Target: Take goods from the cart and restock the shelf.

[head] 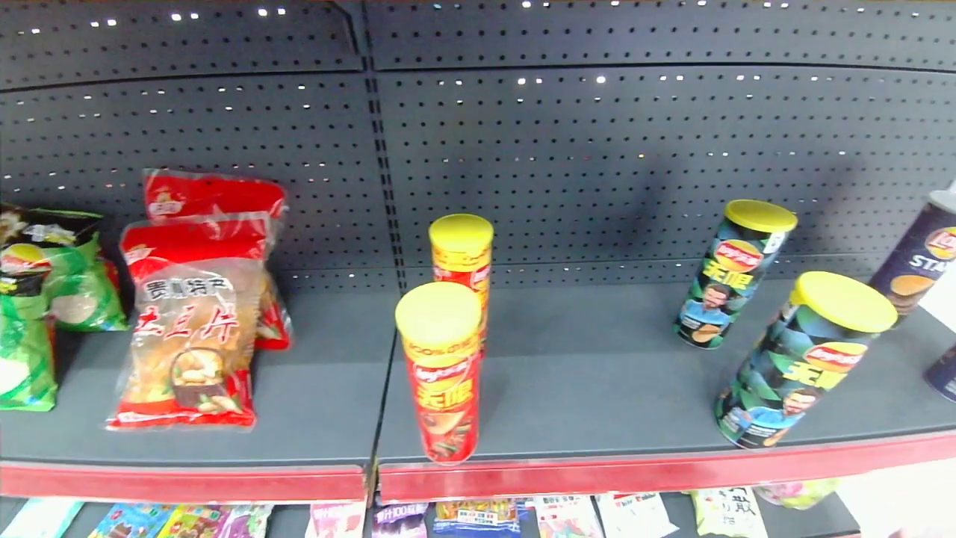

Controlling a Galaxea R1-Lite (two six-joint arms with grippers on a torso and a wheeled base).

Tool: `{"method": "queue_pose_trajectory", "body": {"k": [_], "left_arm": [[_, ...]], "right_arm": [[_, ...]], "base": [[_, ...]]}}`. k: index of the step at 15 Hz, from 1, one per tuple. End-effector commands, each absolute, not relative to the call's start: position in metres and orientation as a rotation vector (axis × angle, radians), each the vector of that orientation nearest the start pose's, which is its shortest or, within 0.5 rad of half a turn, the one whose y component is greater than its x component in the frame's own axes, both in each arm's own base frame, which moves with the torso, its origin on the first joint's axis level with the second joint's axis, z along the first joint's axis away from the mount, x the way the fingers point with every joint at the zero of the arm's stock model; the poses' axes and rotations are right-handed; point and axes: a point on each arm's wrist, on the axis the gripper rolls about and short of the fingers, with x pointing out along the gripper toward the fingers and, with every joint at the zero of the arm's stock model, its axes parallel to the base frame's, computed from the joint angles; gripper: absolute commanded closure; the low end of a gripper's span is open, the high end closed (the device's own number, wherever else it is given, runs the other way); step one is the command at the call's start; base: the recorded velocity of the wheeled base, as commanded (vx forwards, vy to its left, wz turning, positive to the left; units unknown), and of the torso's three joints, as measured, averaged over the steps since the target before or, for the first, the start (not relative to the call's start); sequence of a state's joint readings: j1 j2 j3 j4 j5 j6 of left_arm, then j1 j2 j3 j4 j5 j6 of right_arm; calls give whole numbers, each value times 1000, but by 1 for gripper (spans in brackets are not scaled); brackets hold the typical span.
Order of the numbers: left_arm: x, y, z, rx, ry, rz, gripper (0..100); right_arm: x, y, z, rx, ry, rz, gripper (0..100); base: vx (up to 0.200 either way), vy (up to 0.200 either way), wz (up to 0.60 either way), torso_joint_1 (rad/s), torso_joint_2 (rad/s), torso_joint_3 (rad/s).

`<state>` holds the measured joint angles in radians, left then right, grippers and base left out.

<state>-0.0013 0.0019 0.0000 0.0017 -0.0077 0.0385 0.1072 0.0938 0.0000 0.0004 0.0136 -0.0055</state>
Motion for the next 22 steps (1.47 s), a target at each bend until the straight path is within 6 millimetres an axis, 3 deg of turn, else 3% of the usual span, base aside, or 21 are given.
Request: {"method": "queue_pose_trajectory", "body": {"k": [1,13,14,16,17,18,20,22], "left_arm": [[-23,0,75,38,3,-9,0],[-22,-1,76,40,11,-54,0],[-24,-2,107,26,-24,-116,0],[13,-3,220,-253,15,-130,0],[32,-3,251,-254,37,-129,0],[44,-4,248,-213,132,-121,0],[54,-5,218,-106,376,-143,0],[71,-11,208,-89,510,-207,0]], "right_arm": [[-15,-1,77,-11,96,121,0],[-15,-1,77,-9,96,121,0],[-15,-1,77,-9,96,121,0],[-15,-1,77,-9,96,121,0],[-15,-1,77,-9,96,121,0],[-15,-1,77,-9,96,121,0],[-15,-1,77,-11,96,121,0],[-15,-1,77,-9,96,121,0]], "base": [[0,0,0,0,0,0],[0,0,0,0,0,0],[0,0,0,0,0,0],[0,0,0,0,0,0],[0,0,0,0,0,0],[0,0,0,0,0,0],[0,0,0,0,0,0],[0,0,0,0,0,0]]}}
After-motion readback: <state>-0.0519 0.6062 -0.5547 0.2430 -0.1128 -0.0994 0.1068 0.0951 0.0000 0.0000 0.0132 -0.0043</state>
